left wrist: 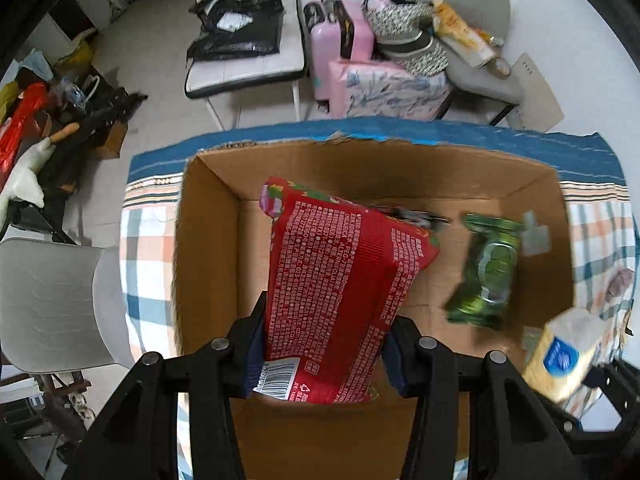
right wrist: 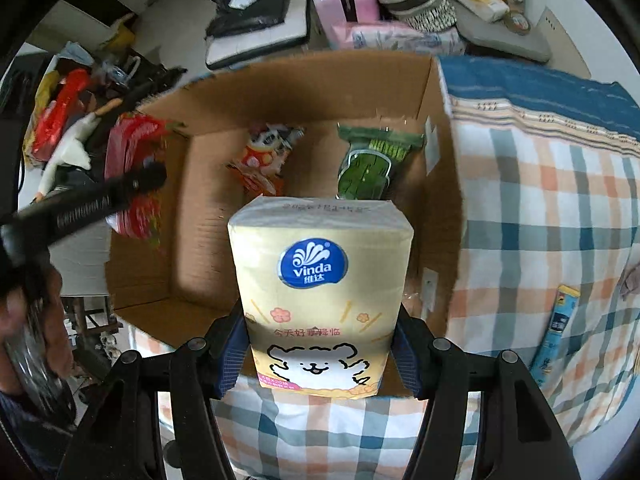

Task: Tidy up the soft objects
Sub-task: 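Carry packet and tissue pack into the box and open both tools, then grasp the blue Nestle tube with left tool while right tool grasps lilac sock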

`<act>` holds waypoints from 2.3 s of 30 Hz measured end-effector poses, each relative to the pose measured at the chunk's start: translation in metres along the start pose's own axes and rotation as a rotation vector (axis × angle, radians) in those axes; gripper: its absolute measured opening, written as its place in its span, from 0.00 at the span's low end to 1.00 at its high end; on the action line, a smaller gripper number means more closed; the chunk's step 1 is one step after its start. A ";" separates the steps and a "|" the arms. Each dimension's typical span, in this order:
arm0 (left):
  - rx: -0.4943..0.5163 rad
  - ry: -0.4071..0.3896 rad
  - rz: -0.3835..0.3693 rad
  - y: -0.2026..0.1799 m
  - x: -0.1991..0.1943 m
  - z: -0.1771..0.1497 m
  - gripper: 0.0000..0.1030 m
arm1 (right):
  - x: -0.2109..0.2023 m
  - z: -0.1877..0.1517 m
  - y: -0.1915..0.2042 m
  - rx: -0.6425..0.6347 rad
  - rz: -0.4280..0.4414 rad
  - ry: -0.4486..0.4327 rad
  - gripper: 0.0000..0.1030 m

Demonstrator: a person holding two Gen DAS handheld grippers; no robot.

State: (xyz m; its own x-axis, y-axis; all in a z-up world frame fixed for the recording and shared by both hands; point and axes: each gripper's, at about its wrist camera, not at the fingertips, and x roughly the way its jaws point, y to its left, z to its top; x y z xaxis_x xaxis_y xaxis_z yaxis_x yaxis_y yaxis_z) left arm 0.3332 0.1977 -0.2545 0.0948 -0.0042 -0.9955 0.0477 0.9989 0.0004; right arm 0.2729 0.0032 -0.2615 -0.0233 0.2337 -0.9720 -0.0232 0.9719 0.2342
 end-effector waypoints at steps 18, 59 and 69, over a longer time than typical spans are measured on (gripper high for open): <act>0.003 0.130 0.015 -0.002 0.069 0.036 0.46 | 0.065 0.013 -0.007 0.056 -0.020 0.155 0.65; -0.046 -0.161 -0.001 -0.050 -0.121 -0.119 0.91 | -0.087 -0.074 -0.010 -0.063 -0.035 -0.145 1.00; 0.130 -0.311 0.074 -0.178 -0.159 -0.124 0.91 | -0.157 -0.121 -0.143 0.143 -0.047 -0.265 1.00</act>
State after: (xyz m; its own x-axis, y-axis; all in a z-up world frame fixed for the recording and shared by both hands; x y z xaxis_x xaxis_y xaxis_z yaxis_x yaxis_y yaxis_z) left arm 0.1868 0.0269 -0.1081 0.4003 0.0337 -0.9158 0.1542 0.9826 0.1036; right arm 0.1587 -0.1754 -0.1404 0.2366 0.1692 -0.9568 0.1235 0.9715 0.2023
